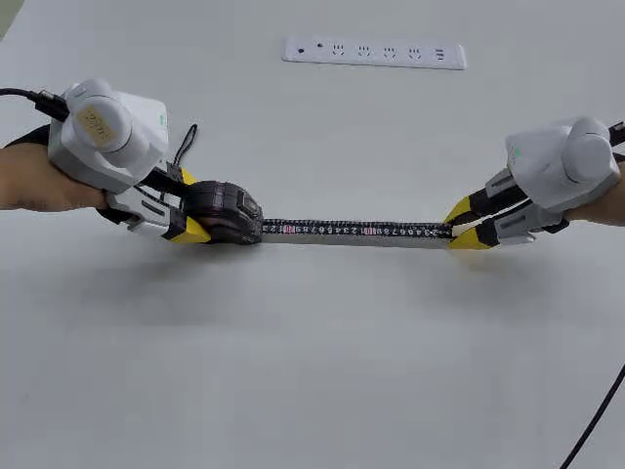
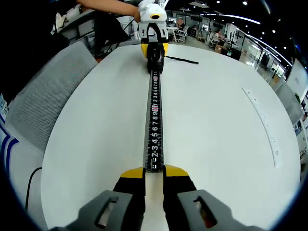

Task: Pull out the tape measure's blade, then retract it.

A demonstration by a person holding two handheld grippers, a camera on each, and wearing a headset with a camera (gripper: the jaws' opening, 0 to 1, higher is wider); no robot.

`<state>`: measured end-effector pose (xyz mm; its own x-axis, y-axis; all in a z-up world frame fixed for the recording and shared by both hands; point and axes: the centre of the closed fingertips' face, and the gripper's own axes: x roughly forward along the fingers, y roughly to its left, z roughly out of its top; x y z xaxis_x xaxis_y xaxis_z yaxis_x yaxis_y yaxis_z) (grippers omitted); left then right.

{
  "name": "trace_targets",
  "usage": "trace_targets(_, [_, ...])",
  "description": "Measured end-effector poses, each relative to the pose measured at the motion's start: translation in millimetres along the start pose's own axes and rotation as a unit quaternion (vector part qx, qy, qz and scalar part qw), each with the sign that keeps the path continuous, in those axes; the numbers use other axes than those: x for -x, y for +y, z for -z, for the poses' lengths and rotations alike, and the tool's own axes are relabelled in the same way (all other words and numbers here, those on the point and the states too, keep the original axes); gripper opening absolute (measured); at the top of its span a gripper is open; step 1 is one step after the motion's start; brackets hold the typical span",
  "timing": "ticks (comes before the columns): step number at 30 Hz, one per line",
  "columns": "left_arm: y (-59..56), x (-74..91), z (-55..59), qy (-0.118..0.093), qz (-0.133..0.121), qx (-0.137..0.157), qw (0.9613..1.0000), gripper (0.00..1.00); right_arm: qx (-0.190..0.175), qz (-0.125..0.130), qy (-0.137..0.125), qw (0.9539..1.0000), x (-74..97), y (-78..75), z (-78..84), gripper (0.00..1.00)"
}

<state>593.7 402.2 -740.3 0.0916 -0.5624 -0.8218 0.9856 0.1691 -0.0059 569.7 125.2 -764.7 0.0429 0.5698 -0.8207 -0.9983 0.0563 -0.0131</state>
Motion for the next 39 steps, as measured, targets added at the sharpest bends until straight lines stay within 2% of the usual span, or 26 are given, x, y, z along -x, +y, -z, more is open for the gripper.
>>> trace_targets(12, [-0.1,-0.9,-0.8,0.008,0.001,-0.006,1.0000,0.30,0.003,0.005,0.013,0.9999,0.9,2.2,3.7,0.12])
trace_targets(16, [0.2,-2.1,-2.8,0.009,0.000,-0.004,1.0000,0.30,0.000,-0.002,0.016,0.9999,0.3,6.5,3.9,0.13])
trace_targets(19, [0.8,-2.0,-2.2,0.015,0.001,-0.004,0.9999,0.30,0.011,0.007,0.021,0.9997,0.9,5.8,6.6,0.15])
trace_targets(21, [0.6,-1.9,-1.9,0.016,0.002,-0.005,0.9999,0.30,0.004,0.005,0.019,0.9998,3.5,8.2,7.1,0.15])
trace_targets(23, [0.9,-1.4,-2.1,0.015,-0.001,-0.006,0.9999,0.30,-0.003,0.016,0.016,0.9997,6.2,6.4,8.9,0.17])
trace_targets(31, [4.4,10.0,-1.6,0.009,-0.016,-0.005,0.9998,0.34,-0.018,0.033,0.014,0.9992,11.9,10.0,15.3,0.27])
trace_targets(39, [-3.8,19.4,0.6,-0.001,-0.023,0.003,0.9997,0.41,-0.050,0.064,-0.003,0.9967,20.7,12.3,13.7,0.39])
